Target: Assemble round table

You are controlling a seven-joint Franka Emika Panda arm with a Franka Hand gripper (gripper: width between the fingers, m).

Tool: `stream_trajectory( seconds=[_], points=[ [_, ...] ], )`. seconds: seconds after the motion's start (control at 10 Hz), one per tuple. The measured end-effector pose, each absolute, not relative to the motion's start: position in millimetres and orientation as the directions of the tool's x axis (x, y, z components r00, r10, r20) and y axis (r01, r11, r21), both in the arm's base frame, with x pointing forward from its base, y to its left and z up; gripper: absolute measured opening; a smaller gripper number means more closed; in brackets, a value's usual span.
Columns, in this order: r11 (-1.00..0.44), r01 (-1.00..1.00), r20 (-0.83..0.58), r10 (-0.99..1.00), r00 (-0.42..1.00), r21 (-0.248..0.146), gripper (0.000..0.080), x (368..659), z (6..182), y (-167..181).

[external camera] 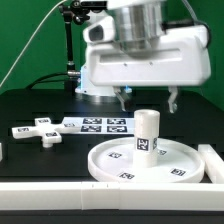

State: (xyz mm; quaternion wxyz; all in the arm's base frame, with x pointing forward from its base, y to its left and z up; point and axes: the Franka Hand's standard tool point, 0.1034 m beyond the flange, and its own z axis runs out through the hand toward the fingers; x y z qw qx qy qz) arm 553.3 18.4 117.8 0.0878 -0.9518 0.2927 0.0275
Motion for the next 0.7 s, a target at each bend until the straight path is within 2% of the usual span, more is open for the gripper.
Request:
stream_trajectory(
  seconds=[0.5,0.7],
  points=[
    [-0.810,-0.567,-0.098,-0.558,0.824,-0.148,0.0649,553.5,113.1,20.8],
    [-0.866,-0.474,-0.075,-0.468,0.880,-0.157,0.0649,550.9,113.4,15.5]
  ],
)
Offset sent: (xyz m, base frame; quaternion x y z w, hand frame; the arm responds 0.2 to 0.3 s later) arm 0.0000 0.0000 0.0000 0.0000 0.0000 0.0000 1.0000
